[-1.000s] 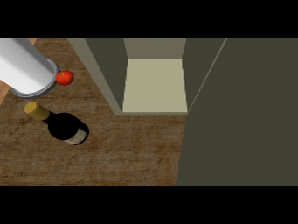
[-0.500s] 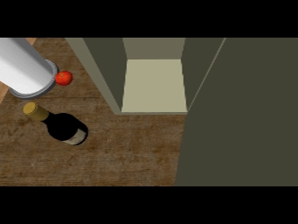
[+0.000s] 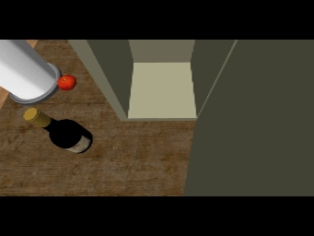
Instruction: Pick up the wine, place it into the cabinet and close the cabinet
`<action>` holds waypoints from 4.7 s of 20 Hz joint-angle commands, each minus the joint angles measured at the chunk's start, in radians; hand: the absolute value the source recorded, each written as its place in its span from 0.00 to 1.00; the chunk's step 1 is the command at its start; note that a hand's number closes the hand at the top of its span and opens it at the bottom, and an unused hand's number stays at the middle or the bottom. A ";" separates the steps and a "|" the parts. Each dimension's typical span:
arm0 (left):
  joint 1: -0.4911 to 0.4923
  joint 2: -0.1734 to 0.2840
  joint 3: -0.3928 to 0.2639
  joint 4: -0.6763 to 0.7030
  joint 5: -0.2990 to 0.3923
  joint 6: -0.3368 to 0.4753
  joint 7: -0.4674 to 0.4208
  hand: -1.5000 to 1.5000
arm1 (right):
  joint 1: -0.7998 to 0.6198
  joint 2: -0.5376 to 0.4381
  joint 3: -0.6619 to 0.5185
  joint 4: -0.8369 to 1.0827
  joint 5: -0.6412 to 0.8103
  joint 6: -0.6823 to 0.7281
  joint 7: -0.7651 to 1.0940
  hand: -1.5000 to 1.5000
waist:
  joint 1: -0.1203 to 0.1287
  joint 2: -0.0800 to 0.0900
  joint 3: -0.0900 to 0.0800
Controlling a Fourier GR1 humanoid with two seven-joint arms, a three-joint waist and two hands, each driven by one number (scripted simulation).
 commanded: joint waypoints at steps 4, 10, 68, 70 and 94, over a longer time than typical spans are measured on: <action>-0.056 0.000 -0.005 0.119 -0.073 -0.010 -0.049 0.00 | 0.006 -0.010 -0.052 -0.133 -0.092 0.001 0.070 0.00 | -0.001 0.001 0.000; -0.014 -0.044 -0.062 0.199 -0.155 -0.047 -0.111 0.00 | -0.114 -0.010 -0.002 -0.110 -0.036 -0.051 0.155 0.00 | 0.001 -0.001 -0.001; -0.293 -0.059 -0.009 1.585 -0.454 -0.374 -1.053 1.00 | -0.158 -0.037 -0.066 -0.091 -0.096 -0.066 0.172 0.00 | -0.003 0.001 0.000; -0.366 0.002 0.016 1.673 -0.438 -0.451 -1.043 1.00 | -0.196 -0.030 -0.027 -0.041 -0.067 -0.072 0.165 0.00 | -0.011 0.005 -0.002; -0.175 -0.292 -0.271 1.097 -0.595 0.053 -1.173 1.00 | -0.163 -0.066 -0.076 -0.053 -0.093 -0.062 0.150 0.00 | 0.011 -0.004 0.001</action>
